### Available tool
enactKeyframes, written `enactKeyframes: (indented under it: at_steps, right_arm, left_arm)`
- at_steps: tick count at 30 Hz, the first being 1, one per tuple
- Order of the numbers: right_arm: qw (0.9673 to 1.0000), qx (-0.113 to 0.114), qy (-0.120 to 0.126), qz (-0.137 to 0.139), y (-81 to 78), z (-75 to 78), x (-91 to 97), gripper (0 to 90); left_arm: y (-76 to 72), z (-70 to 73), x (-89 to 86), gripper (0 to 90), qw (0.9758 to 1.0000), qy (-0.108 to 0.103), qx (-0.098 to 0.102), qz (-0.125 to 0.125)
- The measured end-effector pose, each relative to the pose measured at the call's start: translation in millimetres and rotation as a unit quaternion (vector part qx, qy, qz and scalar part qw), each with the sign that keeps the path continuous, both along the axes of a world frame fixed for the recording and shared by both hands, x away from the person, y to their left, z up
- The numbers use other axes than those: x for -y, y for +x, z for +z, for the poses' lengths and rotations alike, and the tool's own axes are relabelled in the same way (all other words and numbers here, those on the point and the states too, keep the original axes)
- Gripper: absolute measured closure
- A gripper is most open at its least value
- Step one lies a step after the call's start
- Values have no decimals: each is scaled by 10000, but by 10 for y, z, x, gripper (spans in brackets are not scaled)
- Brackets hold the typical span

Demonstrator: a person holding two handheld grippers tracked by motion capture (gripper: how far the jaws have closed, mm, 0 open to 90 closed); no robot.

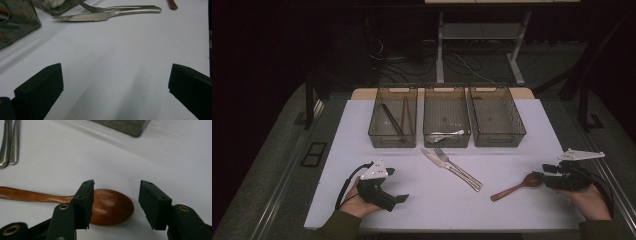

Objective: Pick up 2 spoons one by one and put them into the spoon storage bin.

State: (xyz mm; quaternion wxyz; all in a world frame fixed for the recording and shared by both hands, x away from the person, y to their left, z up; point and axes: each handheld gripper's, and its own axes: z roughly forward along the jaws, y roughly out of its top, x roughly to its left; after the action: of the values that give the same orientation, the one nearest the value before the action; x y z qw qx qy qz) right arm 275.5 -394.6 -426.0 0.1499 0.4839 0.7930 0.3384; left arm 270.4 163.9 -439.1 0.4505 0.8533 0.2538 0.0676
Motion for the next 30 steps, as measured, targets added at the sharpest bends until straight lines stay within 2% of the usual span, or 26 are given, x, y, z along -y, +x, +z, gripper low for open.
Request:
enactKeyframes:
  at_steps: [6,12,14,17,21,26,30]
  right_arm:
    - [9998,-125,-109,55,28,-72,11,456]
    - [9991,-384,-5,174,55,-165,62,486]
    - [9990,-385,-9,226,56,-180,69,502]
    - [9985,-394,-81,373,51,-172,68,557]
    - [9972,-462,-61,593,38,-163,24,587]
    - [9952,-570,70,798,28,-151,8,664]
    - [9938,-626,336,859,13,-144,63,740]
  left_arm:
    - [0,-5,2,0,10000,-1,-18,-7]
    - [-1,-7,4,0,10000,22,-29,-32]
    - [0,-11,8,0,10000,10,-42,-29]
    - [-1,-16,14,0,10000,9,-43,-30]
    - [-1,-20,20,0,9999,56,-54,-79]
    - [-1,-26,25,0,9999,73,-62,-78]
    - [0,-28,28,0,9999,101,-72,-88]
